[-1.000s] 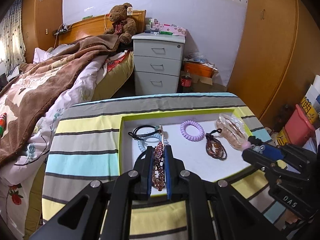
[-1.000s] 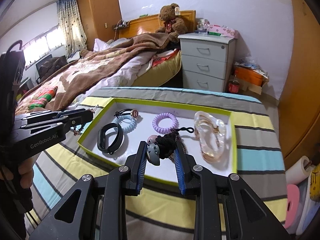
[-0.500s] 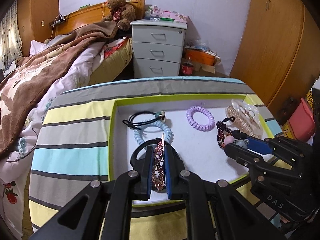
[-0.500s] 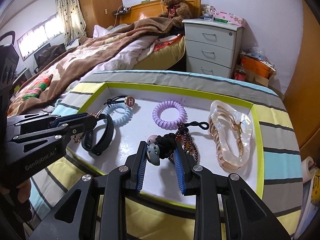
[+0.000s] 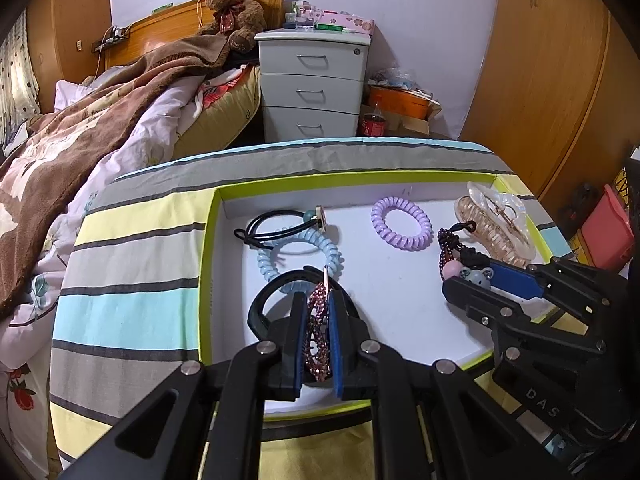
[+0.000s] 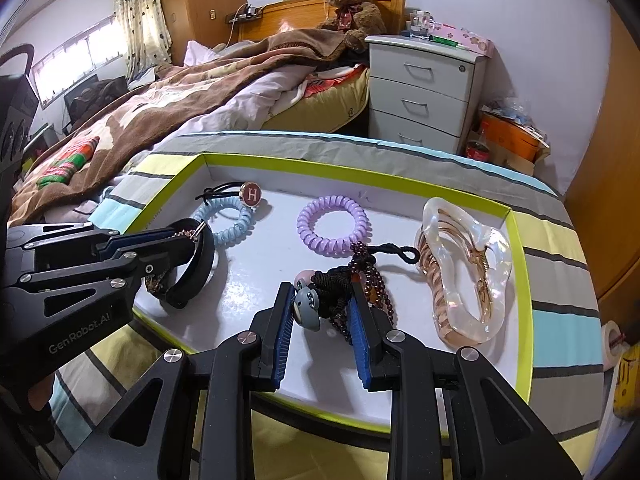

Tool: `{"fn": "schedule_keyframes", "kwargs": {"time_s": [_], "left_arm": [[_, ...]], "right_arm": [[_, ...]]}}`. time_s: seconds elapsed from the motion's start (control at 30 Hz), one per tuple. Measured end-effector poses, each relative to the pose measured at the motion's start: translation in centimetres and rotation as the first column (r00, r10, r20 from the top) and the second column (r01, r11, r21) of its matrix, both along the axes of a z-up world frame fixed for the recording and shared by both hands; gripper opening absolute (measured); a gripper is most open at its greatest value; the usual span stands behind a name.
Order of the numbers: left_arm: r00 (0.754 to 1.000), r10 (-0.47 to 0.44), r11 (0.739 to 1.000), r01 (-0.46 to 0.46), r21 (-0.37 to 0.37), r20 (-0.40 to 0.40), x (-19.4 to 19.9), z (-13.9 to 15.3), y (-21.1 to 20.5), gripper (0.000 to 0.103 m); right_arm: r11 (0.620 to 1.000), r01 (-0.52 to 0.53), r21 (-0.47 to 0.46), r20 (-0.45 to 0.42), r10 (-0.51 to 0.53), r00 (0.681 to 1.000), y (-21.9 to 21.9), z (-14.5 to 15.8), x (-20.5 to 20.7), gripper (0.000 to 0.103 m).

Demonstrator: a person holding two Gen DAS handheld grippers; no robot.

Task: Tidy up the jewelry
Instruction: 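Carry both hair accessories into the tray and open both grippers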

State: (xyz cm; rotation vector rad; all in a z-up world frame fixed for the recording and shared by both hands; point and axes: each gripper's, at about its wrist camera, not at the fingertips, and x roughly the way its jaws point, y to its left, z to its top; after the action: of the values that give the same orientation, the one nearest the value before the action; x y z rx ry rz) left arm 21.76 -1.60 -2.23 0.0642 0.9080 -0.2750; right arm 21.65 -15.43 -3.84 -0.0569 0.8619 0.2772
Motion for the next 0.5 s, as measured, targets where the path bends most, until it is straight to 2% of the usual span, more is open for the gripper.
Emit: {"fn": "schedule_keyframes", "kwargs": {"time_s": [0.5], "left_arm": [[1.000, 0.004, 1.000, -0.004, -0.005, -0.007, 0.12, -0.05, 0.02, 0.012]], "right_arm": [[1.000, 0.005, -0.009, -0.005, -0.005, 1.000, -0.04, -0.32, 0.05, 0.029]]}}
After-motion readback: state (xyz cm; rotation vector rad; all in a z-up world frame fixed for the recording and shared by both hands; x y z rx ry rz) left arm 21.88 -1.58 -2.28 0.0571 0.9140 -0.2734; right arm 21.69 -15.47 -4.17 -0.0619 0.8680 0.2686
